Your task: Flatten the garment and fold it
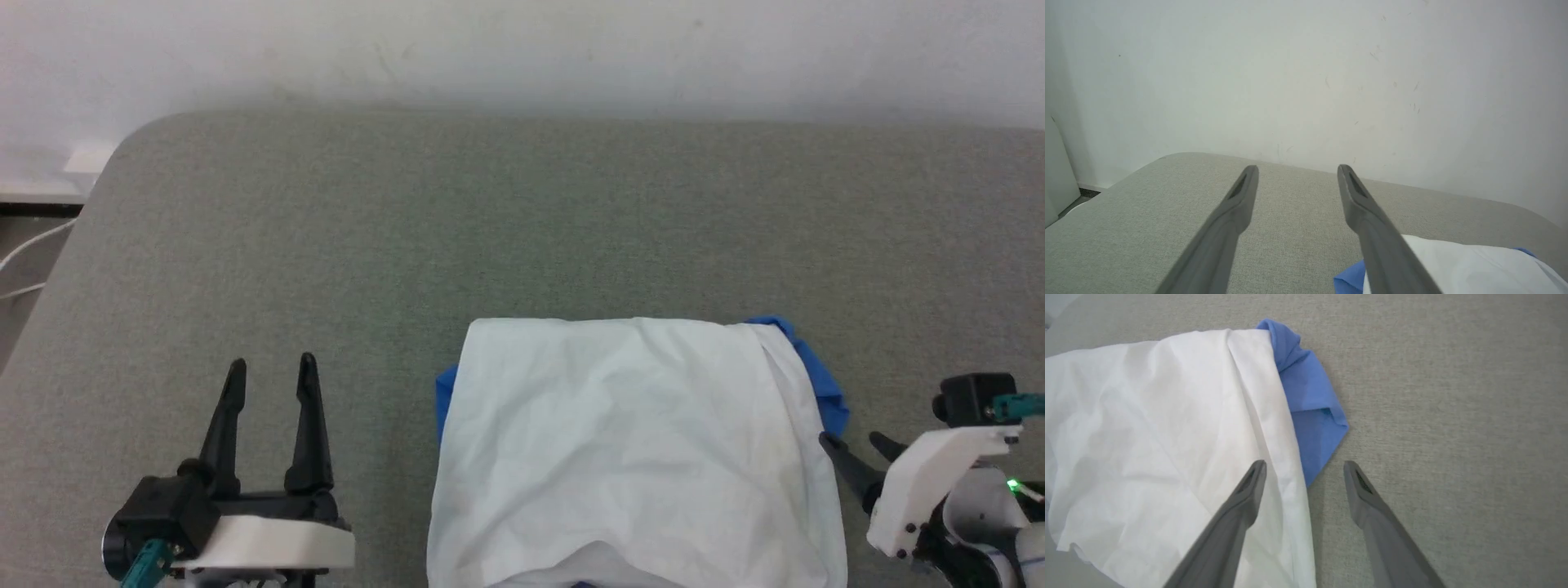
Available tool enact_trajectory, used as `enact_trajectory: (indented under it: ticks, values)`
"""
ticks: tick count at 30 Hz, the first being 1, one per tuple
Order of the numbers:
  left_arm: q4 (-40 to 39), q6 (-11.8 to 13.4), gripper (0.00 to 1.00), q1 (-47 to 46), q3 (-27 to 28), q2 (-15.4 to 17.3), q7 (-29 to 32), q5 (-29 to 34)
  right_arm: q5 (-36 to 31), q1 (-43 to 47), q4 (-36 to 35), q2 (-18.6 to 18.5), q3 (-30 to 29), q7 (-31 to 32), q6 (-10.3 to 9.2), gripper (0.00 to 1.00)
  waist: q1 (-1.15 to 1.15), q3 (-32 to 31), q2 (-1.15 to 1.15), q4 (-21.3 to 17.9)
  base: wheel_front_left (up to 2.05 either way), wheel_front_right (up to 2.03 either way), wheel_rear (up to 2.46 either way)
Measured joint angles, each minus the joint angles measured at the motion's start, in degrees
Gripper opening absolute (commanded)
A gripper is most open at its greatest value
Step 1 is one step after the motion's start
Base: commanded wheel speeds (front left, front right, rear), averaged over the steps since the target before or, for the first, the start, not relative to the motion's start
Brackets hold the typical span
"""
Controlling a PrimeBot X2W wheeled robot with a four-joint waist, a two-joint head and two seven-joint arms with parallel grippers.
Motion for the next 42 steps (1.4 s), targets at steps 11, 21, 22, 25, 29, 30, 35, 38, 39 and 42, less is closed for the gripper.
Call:
enact_trajectory:
  ticks: [11,21,22,25,29,30,35,38,39,42]
  values:
    - [1.64,-2.75,1.00,-2.42,-1.12,-1.57,0.00,2.38,1.31,-9.39,15.48,-0.88,3.81,5.80,0.01,1.00,0.00,4.10,0.00,4.28,0.00,0.00,0.00]
    - [3.52,-3.32,1.00,-2.94,-1.11,-1.80,0.00,3.46,5.45,-11.61,18.16,-1.60,7.91,8.72,-0.10,0.00,0.00,3.33,0.00,5.26,0.00,0.00,0.00]
    - [3.70,-3.34,1.00,-2.91,-1.09,-1.80,0.00,3.61,5.45,-11.44,17.96,-1.74,8.53,7.87,-0.10,0.00,0.00,2.92,0.00,5.16,0.00,0.00,0.00]
    - [4.01,-3.75,1.00,-2.60,-1.08,-1.83,0.00,4.01,5.80,-10.67,17.00,-1.93,9.82,5.14,-0.08,0.00,0.00,1.56,0.00,4.80,0.00,0.00,0.00]
    - [4.24,-3.76,1.00,-1.14,-0.79,-1.87,0.00,4.44,4.36,-10.34,15.27,-3.65,8.96,1.86,-0.01,0.00,0.00,-0.44,0.00,4.08,0.00,0.00,0.00]
    - [4.30,-3.77,1.00,-0.74,-0.64,-1.88,0.00,4.61,4.11,-10.32,14.93,-4.25,8.25,1.66,0.00,0.00,0.00,-0.93,0.00,3.82,0.00,0.00,0.00]
    - [5.36,-4.24,1.00,0.91,-0.62,-1.90,0.00,5.26,2.64,-9.15,14.71,-7.39,2.42,2.52,0.01,0.00,0.00,-2.94,0.00,2.26,0.00,0.00,0.00]
    - [6.35,-4.25,1.00,1.55,-0.67,-1.97,0.00,5.82,0.66,-7.16,14.71,-8.90,-2.92,3.76,0.00,0.00,0.00,-3.90,0.00,1.37,0.00,0.00,0.00]
    - [6.59,-4.25,1.00,1.70,-0.64,-1.97,0.00,5.98,-0.01,-6.52,14.61,-9.20,-4.47,4.23,0.00,0.00,-0.01,-4.14,0.00,1.10,0.00,0.00,0.00]
    - [7.15,-4.27,1.00,1.81,-0.60,-1.97,0.00,6.13,-1.46,-4.98,13.92,-9.37,-8.96,5.77,0.00,0.00,-0.01,-4.65,0.00,0.40,0.00,0.00,0.00]
